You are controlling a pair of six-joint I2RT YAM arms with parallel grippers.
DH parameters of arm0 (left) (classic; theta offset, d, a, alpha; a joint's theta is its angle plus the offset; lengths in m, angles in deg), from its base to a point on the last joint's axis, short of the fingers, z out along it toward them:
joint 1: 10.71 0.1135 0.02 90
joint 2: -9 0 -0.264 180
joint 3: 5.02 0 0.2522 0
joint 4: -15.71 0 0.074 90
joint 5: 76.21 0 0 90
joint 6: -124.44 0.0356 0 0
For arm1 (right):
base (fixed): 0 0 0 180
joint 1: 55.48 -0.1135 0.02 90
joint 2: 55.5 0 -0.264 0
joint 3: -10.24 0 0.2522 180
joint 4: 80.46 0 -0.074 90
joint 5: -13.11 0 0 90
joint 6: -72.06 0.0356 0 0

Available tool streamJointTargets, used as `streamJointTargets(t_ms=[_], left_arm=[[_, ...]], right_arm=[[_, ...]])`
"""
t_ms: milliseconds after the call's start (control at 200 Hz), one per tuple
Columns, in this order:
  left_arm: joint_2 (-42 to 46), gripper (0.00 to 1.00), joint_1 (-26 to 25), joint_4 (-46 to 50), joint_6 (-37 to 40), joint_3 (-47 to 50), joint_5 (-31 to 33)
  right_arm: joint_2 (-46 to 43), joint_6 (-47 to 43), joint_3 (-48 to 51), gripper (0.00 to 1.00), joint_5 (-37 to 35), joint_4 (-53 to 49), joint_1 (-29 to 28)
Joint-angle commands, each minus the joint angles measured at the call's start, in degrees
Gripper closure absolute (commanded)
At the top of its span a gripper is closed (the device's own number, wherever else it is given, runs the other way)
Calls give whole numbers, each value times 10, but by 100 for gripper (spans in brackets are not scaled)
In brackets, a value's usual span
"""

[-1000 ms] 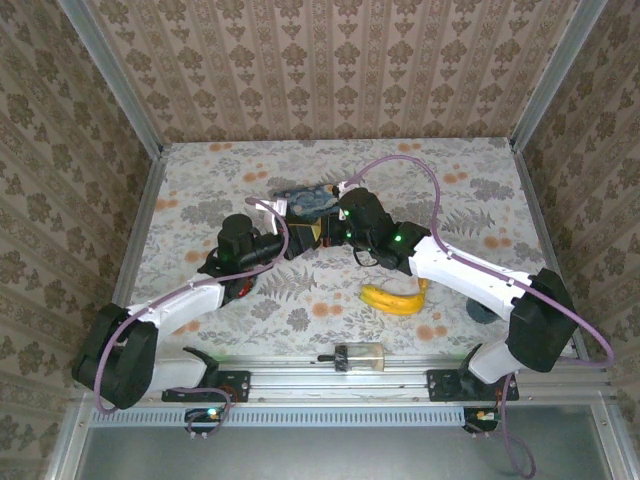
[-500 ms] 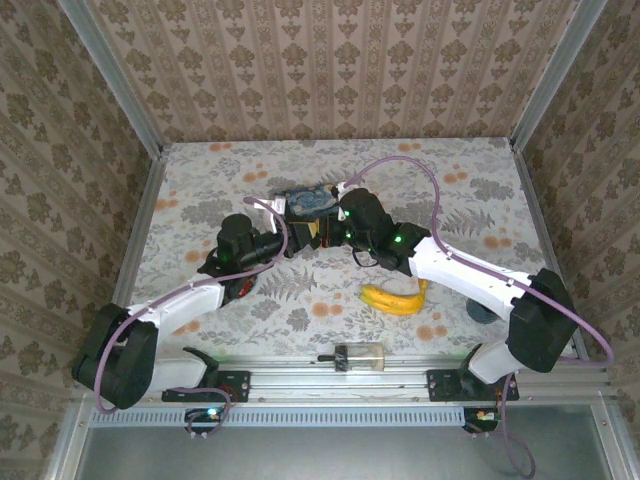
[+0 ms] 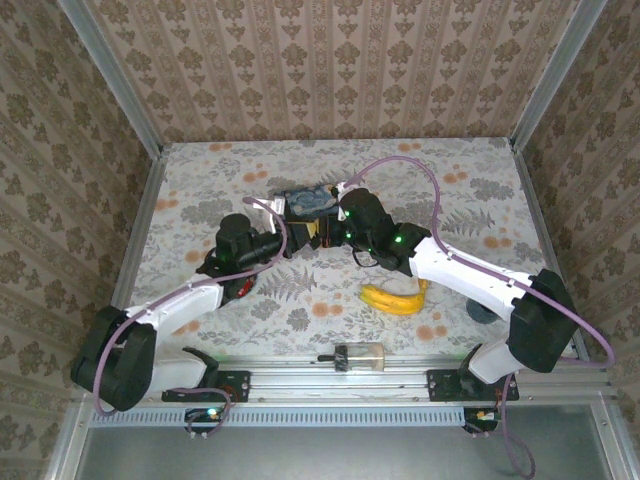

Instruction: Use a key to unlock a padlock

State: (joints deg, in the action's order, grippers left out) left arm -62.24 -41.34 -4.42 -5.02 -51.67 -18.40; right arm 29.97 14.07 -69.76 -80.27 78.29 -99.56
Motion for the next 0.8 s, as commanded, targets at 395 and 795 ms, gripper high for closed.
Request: streamJointTargets(t_ms=[395,795], left_arm=[[152,100,41,439,384,-125,-132],[133,100,10,654,595,-245,-238]], right_arm=[[-131,-71,74,52,19,1,27],[-182,-187,100,54,357,54,27]])
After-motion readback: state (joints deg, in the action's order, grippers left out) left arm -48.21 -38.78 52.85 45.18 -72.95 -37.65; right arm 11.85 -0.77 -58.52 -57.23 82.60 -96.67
